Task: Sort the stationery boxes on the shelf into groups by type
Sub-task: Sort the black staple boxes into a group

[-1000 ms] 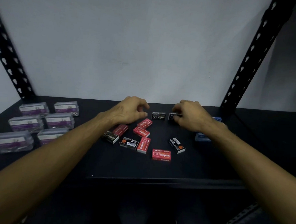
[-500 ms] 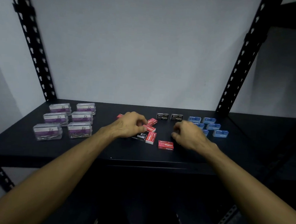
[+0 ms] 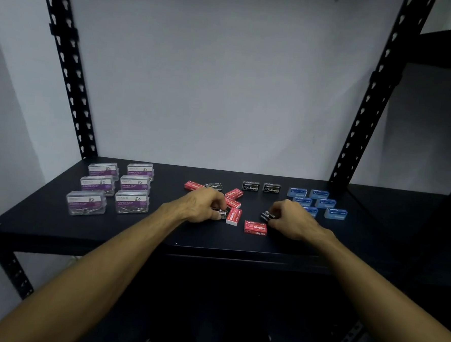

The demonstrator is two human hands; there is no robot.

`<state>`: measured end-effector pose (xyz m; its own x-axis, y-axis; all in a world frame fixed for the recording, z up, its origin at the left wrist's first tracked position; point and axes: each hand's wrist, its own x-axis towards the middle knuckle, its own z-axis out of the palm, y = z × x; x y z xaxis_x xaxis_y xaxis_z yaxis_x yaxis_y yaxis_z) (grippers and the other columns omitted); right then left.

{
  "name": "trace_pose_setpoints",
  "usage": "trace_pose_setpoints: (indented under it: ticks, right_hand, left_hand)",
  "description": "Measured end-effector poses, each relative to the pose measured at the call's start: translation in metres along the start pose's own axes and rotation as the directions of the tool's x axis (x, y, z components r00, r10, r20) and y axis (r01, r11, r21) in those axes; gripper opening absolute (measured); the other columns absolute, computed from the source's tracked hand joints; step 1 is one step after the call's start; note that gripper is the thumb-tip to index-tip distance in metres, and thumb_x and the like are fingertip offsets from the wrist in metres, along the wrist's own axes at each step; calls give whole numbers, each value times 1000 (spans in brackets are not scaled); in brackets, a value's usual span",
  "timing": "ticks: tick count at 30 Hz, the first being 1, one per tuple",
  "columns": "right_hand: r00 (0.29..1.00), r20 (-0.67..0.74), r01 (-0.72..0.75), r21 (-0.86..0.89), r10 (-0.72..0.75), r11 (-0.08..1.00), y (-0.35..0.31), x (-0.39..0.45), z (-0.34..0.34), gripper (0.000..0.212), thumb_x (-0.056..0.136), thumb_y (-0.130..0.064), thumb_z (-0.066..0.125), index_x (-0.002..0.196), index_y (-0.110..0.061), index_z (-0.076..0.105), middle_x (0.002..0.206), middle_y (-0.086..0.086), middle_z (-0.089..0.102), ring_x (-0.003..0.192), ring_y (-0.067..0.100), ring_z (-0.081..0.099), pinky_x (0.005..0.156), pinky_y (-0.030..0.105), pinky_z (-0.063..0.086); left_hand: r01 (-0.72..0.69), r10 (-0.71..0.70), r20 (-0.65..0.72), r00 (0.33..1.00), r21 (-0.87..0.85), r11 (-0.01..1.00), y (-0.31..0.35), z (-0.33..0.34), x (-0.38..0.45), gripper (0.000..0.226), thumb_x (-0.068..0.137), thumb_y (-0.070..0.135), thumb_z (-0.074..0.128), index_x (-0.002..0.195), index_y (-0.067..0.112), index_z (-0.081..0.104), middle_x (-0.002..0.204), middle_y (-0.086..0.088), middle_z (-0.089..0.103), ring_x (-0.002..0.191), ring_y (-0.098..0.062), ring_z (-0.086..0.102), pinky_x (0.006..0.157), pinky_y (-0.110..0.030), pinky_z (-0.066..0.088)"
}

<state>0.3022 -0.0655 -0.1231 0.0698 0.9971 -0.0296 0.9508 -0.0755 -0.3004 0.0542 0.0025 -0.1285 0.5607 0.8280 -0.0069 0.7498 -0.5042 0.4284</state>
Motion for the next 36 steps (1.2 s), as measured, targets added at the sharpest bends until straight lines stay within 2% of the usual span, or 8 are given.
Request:
trace_pose_setpoints:
  ticks: [2,7,17,20,23,27,32,36]
  right_hand:
    - [999,16,29,40,-29,999,2,0,-2,35,92,-23,65,126,-15,63,123,3,66,107,17,62,95,34,51]
    - [997,38,65,126,-70,990,3,3,-5,30,99,-22,54,128,-18,64,128,0,64,109,12,58,94,28,45]
    - [996,-33,83,177,-78,981,10,5,-1,35,103,-15,41,132,-14,61,131,2,63,117,15,57,98,26,42]
    - [996,-44,88,195,-81,977,12,4,-1,35,104,-15,40,132,-13,60,133,1,61,120,14,55,101,27,41]
    - [996,-44,91,202,-84,975,13,4,-1,34,103,-15,42,134,-13,58,134,2,61,121,15,56,104,29,42]
    - [997,-16,73,176,-71,982,12,4,-1,40,99,-18,57,138,-15,54,135,4,60,121,17,57,105,31,43]
    - [999,-16,34,162,-32,986,8,5,1,42,94,-20,65,135,-15,56,128,5,62,113,17,59,100,33,47]
    - [999,-50,14,172,-6,985,6,6,5,32,93,-20,67,124,-16,63,116,3,66,102,14,61,88,29,49]
  left_hand:
    - [-21,21,2,1000,-3,1000,0,-3,1,18,92,24,68,110,22,69,106,8,65,100,-10,60,84,-23,46]
    - [-8,8,-21,1000,-8,1000,-1,-7,4,25,99,27,57,120,19,69,121,3,68,107,-11,62,97,-32,48]
    - [-8,8,-36,999,4,1000,-1,-6,6,28,100,25,54,123,15,67,129,-1,66,116,-14,60,102,-34,47]
    - [-4,4,-50,999,3,1000,1,-8,4,30,101,25,53,125,14,67,129,0,65,117,-14,60,100,-30,46]
    - [8,-8,-65,998,5,1000,0,-12,4,31,102,22,50,128,14,65,131,-2,64,120,-15,58,98,-26,43]
    - [22,-20,-57,998,38,999,-5,-16,4,29,101,18,52,125,16,66,129,-1,65,117,-14,59,94,-22,42]
    - [31,-29,-28,999,74,997,-6,-19,3,30,95,21,62,125,20,66,120,1,65,100,-10,57,87,-25,45]
    - [37,-36,-5,999,60,998,-2,-15,6,35,92,22,67,127,21,64,122,0,65,107,-14,60,90,-26,47]
